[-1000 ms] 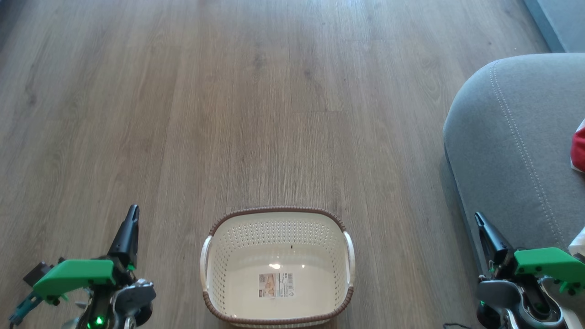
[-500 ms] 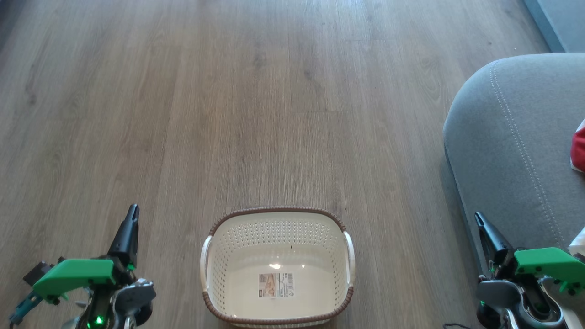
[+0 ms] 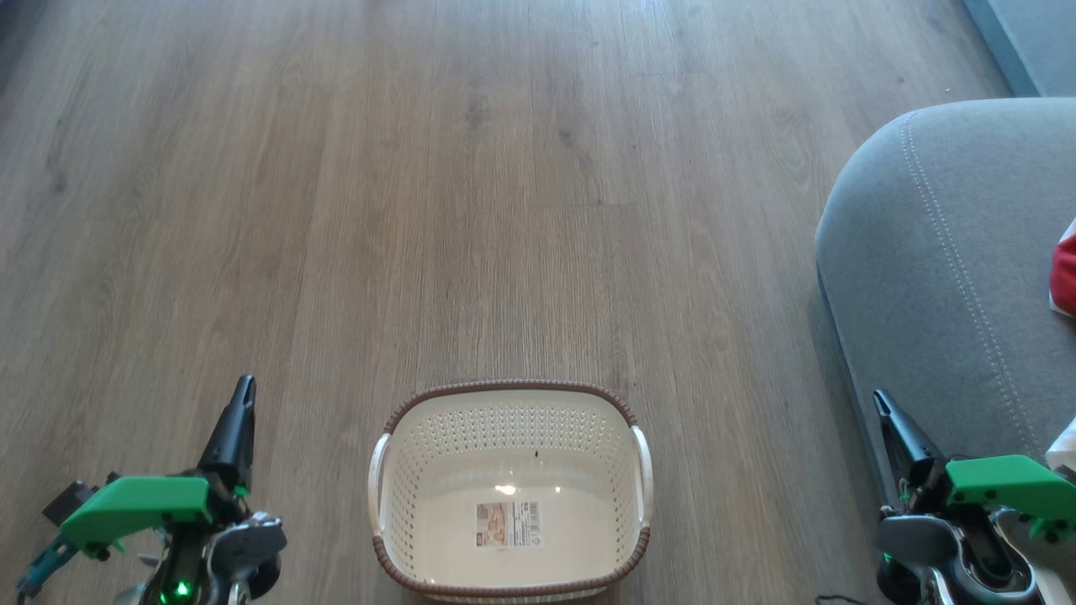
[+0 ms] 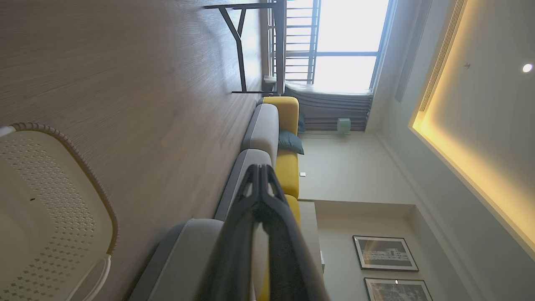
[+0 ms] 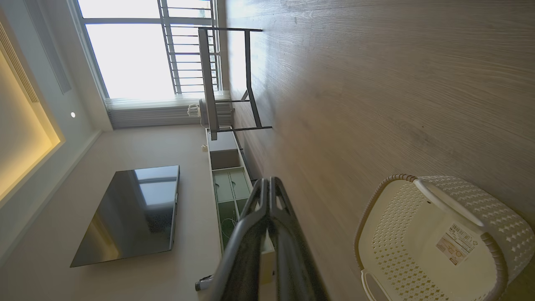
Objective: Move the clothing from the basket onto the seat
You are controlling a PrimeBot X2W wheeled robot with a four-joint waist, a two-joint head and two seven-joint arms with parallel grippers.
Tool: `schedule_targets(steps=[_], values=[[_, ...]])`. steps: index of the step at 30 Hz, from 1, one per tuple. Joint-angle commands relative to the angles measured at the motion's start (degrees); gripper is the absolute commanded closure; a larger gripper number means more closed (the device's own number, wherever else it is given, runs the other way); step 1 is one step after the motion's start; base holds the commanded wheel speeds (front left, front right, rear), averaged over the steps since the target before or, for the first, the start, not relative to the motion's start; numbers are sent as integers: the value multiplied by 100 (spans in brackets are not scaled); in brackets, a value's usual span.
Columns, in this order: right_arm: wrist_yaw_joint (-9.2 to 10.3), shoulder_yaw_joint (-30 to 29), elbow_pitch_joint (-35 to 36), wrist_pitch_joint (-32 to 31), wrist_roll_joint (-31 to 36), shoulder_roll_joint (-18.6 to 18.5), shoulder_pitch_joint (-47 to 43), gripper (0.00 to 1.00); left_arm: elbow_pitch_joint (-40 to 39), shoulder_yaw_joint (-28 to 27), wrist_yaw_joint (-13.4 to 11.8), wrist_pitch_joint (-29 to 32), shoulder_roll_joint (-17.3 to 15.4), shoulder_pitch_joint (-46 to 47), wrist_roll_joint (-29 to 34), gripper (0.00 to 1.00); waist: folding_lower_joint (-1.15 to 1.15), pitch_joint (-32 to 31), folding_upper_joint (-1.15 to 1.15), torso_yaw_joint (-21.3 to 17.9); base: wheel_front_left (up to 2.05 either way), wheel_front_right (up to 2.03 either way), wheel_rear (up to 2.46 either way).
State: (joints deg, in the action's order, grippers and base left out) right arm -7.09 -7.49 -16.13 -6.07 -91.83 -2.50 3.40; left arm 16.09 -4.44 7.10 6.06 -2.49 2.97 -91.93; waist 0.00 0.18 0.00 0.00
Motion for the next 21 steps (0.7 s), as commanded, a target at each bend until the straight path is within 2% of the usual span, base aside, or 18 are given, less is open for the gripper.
schedule_targets(steps=[1, 21], values=[[-40, 94, 211, -44, -31, -40, 279, 100, -204, -208, 38, 43, -39, 322, -24, 100, 0, 0, 0, 0, 0, 0, 0], [-40, 93, 211, -45, -30, -40, 279, 100, -204, -207, 38, 43, -39, 322, -24, 100, 0, 0, 0, 0, 0, 0, 0]])
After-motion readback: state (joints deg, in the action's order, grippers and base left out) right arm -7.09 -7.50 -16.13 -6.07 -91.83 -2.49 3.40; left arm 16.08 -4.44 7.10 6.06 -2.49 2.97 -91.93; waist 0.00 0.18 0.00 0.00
